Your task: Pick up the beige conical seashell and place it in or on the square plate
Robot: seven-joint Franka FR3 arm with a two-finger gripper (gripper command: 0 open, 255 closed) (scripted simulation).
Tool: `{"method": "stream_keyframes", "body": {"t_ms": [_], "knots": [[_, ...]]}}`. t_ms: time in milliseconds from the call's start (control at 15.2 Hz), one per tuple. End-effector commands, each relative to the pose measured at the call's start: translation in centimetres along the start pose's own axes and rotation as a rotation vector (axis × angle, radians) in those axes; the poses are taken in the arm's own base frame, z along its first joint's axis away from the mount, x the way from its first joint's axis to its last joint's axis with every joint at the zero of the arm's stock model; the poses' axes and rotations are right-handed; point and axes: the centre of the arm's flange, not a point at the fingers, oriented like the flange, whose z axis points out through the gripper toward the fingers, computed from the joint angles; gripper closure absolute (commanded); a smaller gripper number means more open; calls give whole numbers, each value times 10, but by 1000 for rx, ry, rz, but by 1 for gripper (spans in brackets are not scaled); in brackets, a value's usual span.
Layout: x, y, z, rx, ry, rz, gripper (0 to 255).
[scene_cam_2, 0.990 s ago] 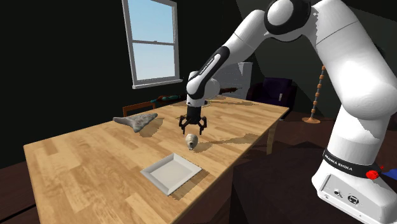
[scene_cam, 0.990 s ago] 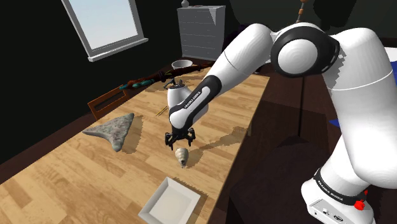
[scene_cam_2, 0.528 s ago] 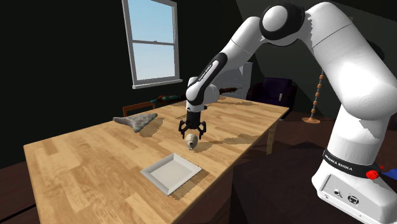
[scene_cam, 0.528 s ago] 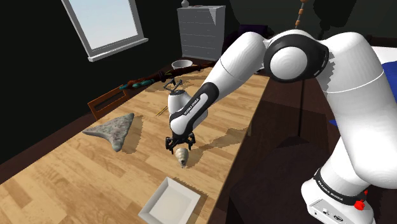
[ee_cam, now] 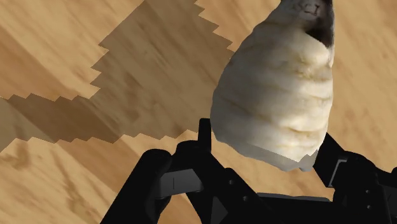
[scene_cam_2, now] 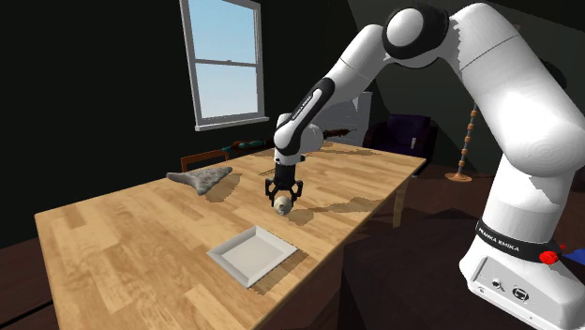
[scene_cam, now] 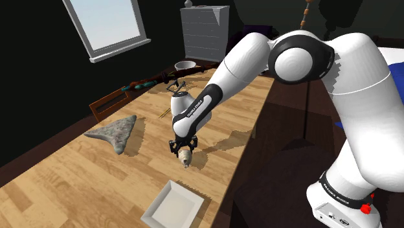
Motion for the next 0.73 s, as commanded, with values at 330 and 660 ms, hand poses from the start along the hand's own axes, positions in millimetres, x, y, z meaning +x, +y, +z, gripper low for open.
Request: {"method": "stream_keyframes", "body": {"t_ms": [330, 660], "knots": [[0, 0, 1, 0, 0, 0, 255], [-2, -2, -20, 0, 0, 0, 255]]}}
